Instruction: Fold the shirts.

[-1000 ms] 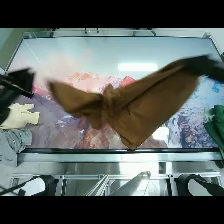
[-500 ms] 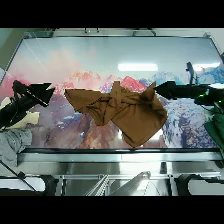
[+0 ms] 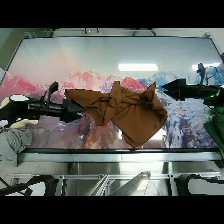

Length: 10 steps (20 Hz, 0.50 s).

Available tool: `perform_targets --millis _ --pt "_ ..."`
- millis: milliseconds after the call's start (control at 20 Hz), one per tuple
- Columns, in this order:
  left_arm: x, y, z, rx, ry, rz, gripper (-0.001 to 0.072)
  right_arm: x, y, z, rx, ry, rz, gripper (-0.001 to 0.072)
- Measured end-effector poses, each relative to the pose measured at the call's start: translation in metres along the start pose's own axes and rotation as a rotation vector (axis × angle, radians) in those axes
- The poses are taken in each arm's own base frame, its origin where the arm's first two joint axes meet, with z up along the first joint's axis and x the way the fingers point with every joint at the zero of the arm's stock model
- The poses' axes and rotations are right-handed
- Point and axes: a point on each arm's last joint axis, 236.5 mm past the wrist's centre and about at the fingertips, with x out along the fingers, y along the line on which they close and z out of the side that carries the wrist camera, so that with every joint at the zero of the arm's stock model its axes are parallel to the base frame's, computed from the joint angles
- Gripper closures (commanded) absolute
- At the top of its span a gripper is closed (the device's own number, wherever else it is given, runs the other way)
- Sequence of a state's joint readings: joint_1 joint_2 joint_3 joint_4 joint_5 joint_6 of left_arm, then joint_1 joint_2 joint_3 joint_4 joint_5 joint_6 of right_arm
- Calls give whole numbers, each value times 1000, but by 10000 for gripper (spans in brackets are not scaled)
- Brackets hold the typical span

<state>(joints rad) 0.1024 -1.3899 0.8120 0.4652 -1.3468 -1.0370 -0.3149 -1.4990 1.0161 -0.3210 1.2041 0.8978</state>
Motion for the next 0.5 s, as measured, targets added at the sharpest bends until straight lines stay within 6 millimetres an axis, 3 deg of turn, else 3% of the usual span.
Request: perform_targets --millis 250,500 --pt "46 32 -31 -50 124 143 -11 27 20 -22 -34 79 23 214" --pt "79 52 -29 -74 211 191 -8 40 29 -32 -50 107 31 215"
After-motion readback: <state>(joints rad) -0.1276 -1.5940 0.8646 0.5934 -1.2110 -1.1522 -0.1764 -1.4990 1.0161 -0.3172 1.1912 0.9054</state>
